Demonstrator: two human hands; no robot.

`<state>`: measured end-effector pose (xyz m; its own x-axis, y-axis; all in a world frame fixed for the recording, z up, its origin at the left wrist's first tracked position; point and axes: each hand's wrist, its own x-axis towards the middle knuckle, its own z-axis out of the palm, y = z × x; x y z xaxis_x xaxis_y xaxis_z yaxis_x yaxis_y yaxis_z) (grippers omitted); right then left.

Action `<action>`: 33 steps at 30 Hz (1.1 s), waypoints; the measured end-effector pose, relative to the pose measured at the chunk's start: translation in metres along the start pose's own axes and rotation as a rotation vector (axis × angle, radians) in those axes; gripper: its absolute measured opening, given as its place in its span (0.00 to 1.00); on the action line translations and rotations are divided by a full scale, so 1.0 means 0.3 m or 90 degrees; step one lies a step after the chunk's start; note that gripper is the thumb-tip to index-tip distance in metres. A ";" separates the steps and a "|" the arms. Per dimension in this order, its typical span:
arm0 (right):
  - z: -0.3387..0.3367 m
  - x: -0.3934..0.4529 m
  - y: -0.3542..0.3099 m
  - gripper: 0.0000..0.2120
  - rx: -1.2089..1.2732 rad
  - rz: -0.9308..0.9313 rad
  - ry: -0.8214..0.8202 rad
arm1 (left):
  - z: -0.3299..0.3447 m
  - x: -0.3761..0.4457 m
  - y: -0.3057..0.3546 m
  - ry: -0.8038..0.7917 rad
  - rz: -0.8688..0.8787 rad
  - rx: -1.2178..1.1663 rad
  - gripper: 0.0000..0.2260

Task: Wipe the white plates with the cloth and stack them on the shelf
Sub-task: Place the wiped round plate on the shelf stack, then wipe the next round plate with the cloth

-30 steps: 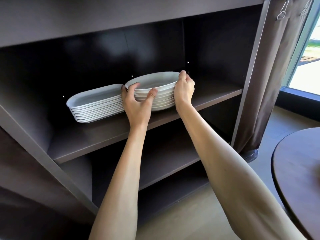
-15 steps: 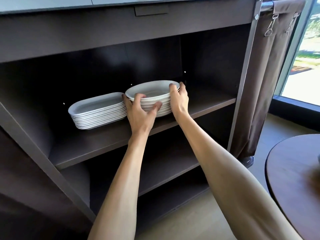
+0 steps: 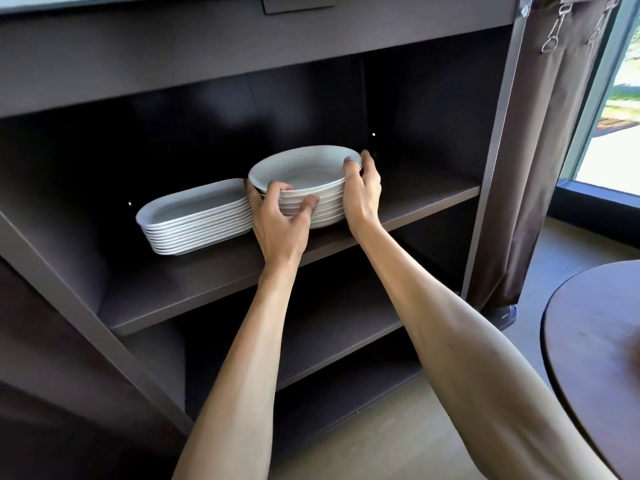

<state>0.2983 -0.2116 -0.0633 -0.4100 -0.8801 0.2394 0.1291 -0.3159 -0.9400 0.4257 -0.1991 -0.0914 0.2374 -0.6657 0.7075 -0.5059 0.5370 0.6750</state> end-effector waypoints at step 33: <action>-0.542 -0.180 -0.088 0.11 -0.203 -0.076 0.233 | 0.159 -0.326 0.352 0.133 0.044 -0.204 0.14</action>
<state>0.1702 -0.0981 -0.0910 -0.7022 -0.6443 0.3029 -0.1971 -0.2329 -0.9523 0.3096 -0.1019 -0.0992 0.3922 -0.5203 0.7586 -0.2492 0.7338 0.6320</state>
